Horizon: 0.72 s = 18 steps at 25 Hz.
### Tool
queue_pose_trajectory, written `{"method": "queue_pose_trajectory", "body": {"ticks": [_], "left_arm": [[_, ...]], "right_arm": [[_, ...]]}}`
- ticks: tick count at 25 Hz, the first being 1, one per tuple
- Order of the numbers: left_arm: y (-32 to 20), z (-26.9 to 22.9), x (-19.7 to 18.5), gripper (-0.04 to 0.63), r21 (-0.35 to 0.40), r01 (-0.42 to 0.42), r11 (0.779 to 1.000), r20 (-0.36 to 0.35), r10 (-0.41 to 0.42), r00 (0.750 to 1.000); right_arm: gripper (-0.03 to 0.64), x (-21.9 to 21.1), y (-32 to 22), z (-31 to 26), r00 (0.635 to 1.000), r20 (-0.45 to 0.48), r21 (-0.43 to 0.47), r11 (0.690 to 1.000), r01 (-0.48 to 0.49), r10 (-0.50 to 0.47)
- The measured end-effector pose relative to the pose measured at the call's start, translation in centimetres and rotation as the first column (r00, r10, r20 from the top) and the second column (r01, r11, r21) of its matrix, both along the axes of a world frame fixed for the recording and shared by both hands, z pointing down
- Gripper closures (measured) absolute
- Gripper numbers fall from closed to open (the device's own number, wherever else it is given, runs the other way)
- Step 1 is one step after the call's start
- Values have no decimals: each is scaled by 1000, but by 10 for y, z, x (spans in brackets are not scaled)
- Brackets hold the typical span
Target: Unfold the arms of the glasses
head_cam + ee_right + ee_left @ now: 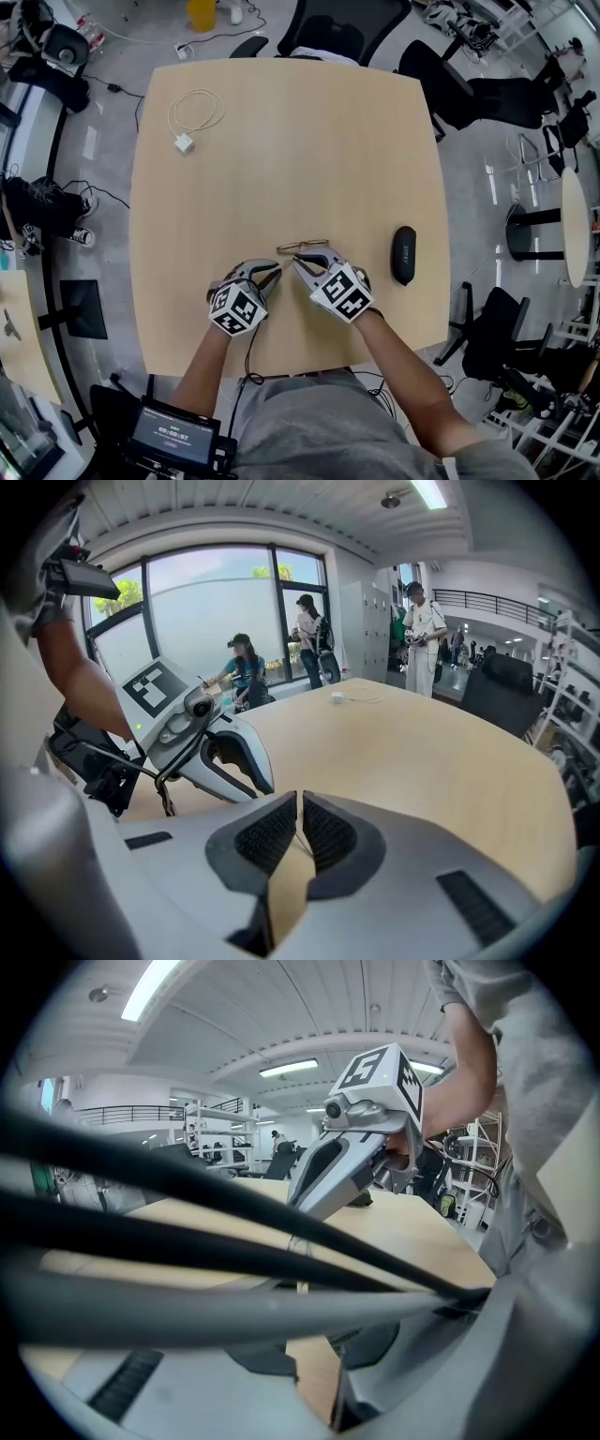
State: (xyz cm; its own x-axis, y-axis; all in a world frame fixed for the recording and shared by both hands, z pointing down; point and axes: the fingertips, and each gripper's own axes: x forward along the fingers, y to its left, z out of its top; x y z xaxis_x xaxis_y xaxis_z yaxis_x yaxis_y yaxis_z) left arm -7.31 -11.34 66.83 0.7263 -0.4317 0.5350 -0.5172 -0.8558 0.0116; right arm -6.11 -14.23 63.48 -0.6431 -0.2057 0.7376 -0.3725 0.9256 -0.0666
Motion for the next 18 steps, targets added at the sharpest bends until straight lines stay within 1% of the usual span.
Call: {"method": "queue_pose_trajectory", "body": {"ticks": [7, 12, 18], "left_arm": [[7, 10, 1, 577, -27, -22, 999, -10, 22, 1000], [1, 7, -4, 578, -4, -3, 1000, -26, 3, 1000], [5, 21, -10, 578, -45, 1, 999, -29, -2, 1000]], "right_arm": [[607, -17, 1, 15, 999, -3, -9, 999, 39, -39], [607, -25, -2, 25, 997, -27, -11, 998, 66, -67], [607, -33, -6, 46, 992, -64, -31, 994, 106, -108]]}}
